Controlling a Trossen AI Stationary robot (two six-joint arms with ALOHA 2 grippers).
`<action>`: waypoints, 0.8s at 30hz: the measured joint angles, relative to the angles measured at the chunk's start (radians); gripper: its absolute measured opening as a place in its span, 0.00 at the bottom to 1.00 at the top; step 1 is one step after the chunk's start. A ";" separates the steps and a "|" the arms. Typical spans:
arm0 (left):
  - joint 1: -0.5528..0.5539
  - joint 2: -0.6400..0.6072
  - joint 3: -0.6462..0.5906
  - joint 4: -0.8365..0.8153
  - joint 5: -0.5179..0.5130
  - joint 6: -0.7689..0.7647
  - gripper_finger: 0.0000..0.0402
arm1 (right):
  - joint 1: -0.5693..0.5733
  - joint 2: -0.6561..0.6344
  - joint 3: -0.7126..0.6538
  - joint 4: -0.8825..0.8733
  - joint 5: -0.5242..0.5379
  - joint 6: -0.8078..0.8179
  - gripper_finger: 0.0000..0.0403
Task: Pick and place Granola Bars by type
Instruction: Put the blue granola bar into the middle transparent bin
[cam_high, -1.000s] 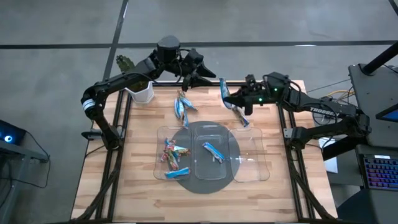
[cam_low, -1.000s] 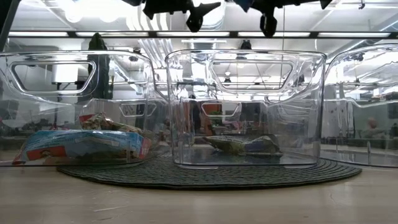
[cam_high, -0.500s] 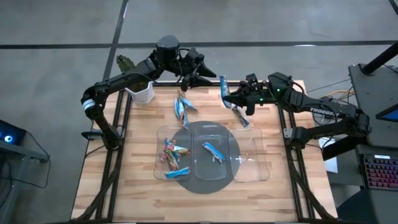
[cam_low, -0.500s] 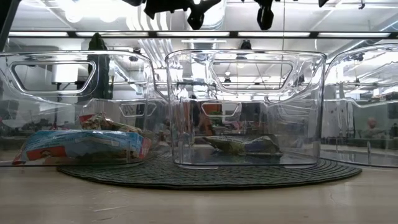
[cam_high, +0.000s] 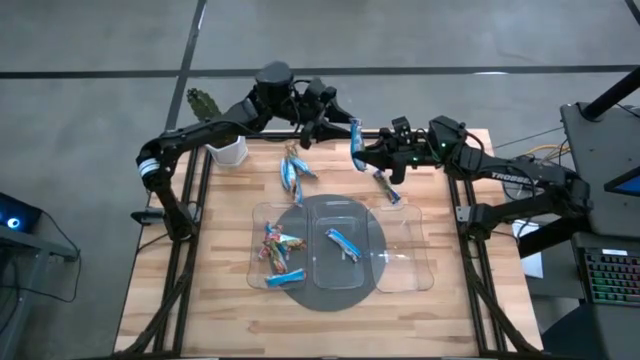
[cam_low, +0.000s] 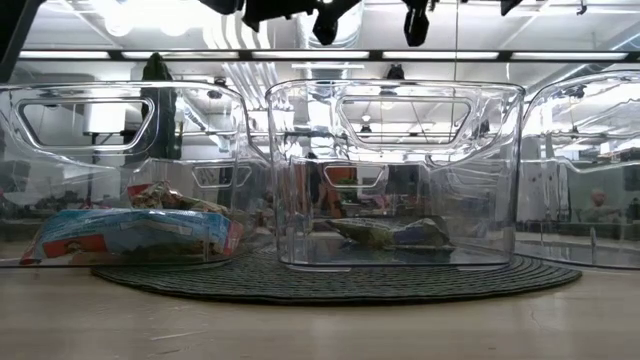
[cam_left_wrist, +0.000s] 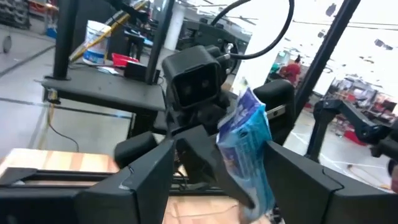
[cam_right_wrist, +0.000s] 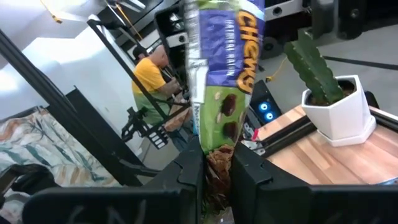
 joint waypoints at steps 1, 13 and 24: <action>-0.003 0.000 0.000 -0.001 0.004 -0.005 0.57 | 0.000 0.008 0.000 0.006 0.000 0.000 0.10; -0.017 0.000 0.000 0.001 0.078 -0.013 0.57 | -0.001 0.032 0.000 0.022 0.000 -0.003 0.10; -0.037 0.000 0.000 0.002 0.073 -0.011 0.54 | -0.001 0.033 0.000 0.024 0.005 -0.001 0.09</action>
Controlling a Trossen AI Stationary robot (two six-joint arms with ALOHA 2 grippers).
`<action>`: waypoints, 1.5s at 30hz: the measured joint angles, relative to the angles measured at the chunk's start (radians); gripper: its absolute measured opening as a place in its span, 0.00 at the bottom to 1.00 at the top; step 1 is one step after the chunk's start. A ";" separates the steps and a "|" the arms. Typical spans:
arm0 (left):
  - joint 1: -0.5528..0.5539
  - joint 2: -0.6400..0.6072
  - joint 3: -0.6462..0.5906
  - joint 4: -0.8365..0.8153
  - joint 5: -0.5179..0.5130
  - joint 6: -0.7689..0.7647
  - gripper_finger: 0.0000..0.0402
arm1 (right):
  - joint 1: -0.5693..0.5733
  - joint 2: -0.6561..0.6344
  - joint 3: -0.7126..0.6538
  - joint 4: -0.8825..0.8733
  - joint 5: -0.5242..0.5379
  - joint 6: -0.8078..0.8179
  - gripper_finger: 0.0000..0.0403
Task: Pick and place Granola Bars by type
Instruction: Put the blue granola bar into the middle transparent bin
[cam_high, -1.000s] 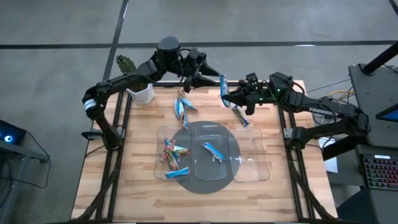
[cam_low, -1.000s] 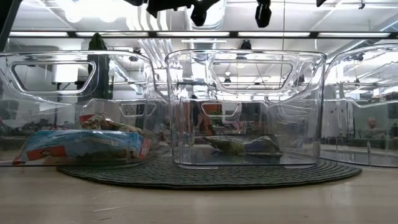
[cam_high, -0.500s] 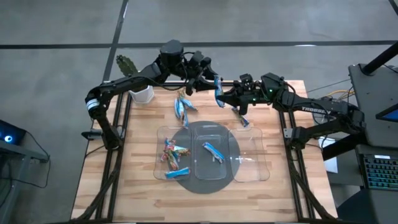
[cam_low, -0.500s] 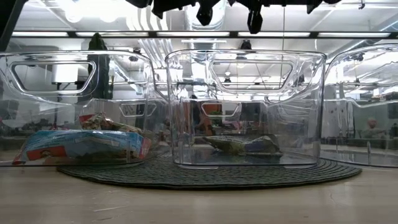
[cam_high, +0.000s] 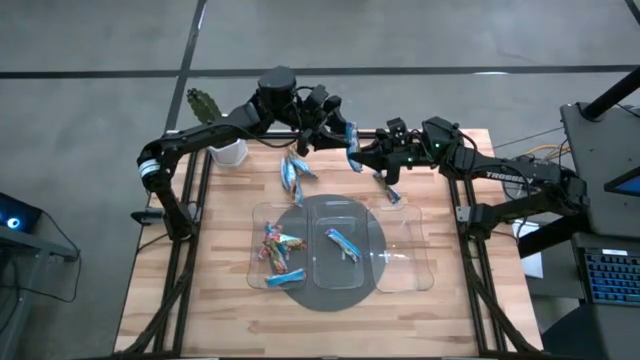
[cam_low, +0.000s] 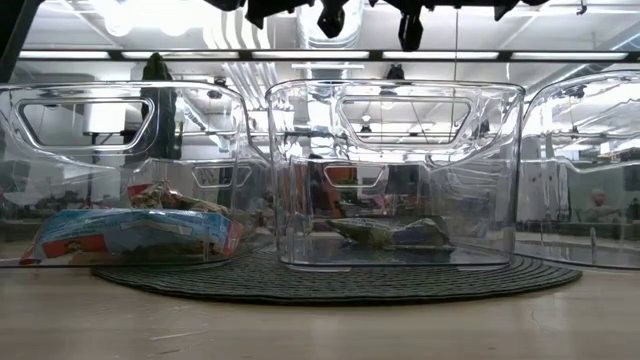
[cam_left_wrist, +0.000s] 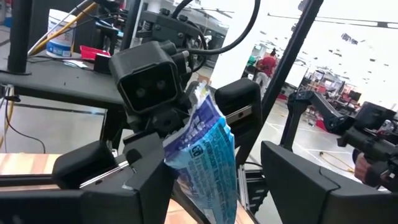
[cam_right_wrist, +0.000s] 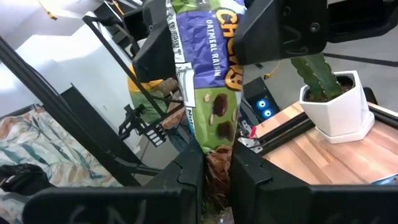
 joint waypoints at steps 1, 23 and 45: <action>-0.002 0.000 0.000 0.000 -0.001 0.003 0.53 | 0.000 0.000 0.000 0.001 0.001 0.000 0.09; -0.011 0.011 0.000 -0.001 -0.043 0.026 0.07 | 0.000 0.000 0.000 -0.001 0.005 0.030 0.13; 0.052 -0.018 0.000 -0.026 0.088 0.005 0.06 | -0.012 -0.198 0.000 -0.189 0.066 -0.020 0.53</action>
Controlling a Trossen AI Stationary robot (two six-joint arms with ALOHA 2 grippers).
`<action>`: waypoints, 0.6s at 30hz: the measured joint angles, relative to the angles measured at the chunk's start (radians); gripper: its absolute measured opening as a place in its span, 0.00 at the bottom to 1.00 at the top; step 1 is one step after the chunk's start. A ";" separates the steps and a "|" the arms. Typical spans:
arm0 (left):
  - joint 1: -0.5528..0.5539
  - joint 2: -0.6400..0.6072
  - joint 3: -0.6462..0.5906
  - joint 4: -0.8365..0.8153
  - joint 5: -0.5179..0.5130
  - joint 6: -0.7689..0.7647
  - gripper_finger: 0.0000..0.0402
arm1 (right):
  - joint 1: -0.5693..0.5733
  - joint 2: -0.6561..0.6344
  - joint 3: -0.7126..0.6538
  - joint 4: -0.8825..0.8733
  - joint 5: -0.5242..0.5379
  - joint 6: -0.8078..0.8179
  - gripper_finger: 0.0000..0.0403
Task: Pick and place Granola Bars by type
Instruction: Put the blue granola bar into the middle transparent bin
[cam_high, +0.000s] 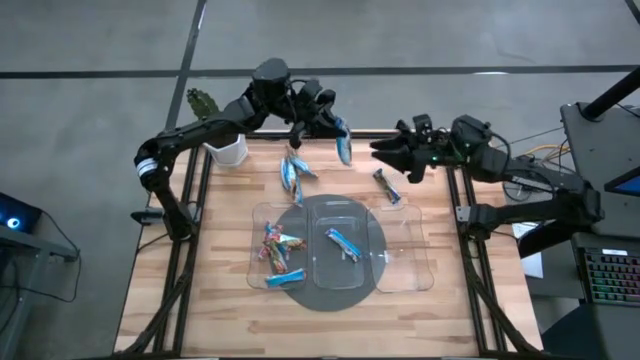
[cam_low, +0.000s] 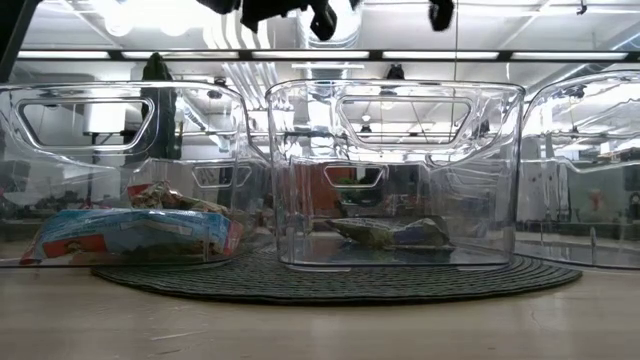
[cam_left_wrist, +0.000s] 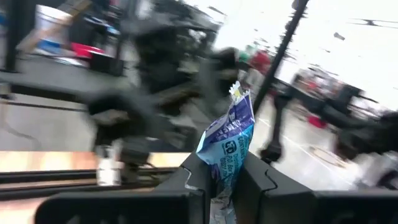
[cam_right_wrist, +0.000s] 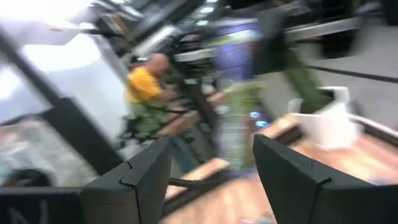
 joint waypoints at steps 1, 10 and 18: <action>-0.007 -0.003 0.000 -0.012 0.017 0.004 0.06 | -0.003 -0.019 0.000 -0.035 0.039 -0.011 0.53; -0.101 -0.005 -0.005 -0.230 0.037 0.169 0.06 | -0.037 -0.176 -0.001 -0.236 0.290 -0.072 0.53; -0.215 0.000 -0.080 -0.332 -0.135 0.284 0.06 | -0.039 -0.178 -0.001 -0.279 0.291 -0.065 0.53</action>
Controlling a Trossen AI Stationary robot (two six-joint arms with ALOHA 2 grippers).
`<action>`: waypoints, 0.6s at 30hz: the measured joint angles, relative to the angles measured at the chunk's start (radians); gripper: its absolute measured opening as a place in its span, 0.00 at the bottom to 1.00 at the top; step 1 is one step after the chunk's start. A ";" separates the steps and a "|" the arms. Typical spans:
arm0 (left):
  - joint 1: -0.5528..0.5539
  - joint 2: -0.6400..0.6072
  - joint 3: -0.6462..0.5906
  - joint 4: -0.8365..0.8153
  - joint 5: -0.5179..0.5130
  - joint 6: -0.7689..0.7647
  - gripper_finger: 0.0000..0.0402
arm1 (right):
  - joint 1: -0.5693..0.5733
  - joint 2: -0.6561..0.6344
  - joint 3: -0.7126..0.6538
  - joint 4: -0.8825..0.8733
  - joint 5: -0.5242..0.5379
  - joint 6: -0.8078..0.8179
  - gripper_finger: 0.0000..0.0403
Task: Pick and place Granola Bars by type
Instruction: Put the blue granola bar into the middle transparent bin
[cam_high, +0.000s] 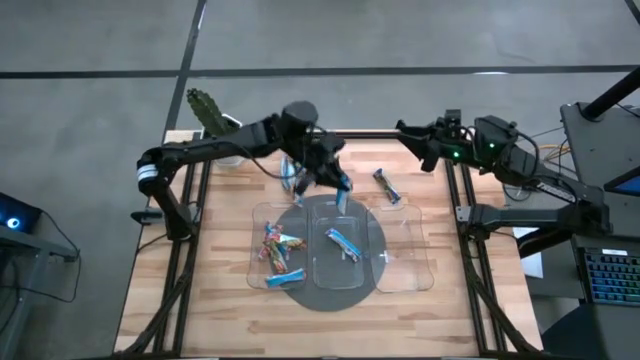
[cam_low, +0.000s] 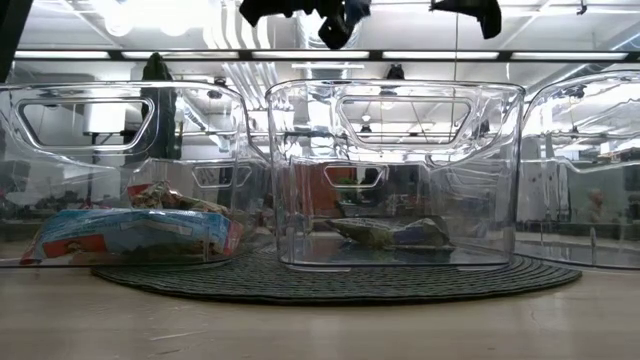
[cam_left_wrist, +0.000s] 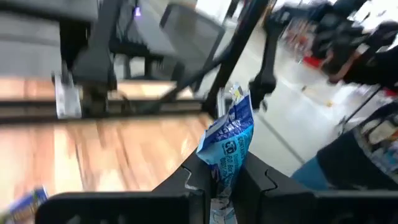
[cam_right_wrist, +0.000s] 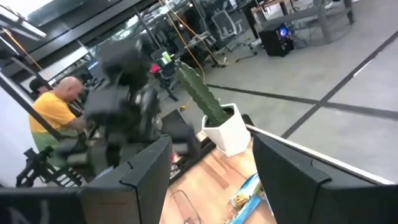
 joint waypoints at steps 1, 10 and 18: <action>-0.014 0.000 -0.011 -0.019 -0.030 0.010 0.06 | 0.000 0.004 0.000 0.000 0.000 0.001 0.53; -0.099 0.000 -0.181 -0.025 -0.241 0.026 0.06 | 0.000 0.071 0.000 -0.005 0.002 0.003 0.53; -0.121 0.000 -0.327 0.068 -0.298 -0.029 0.06 | 0.000 0.119 0.000 -0.005 0.001 0.010 0.53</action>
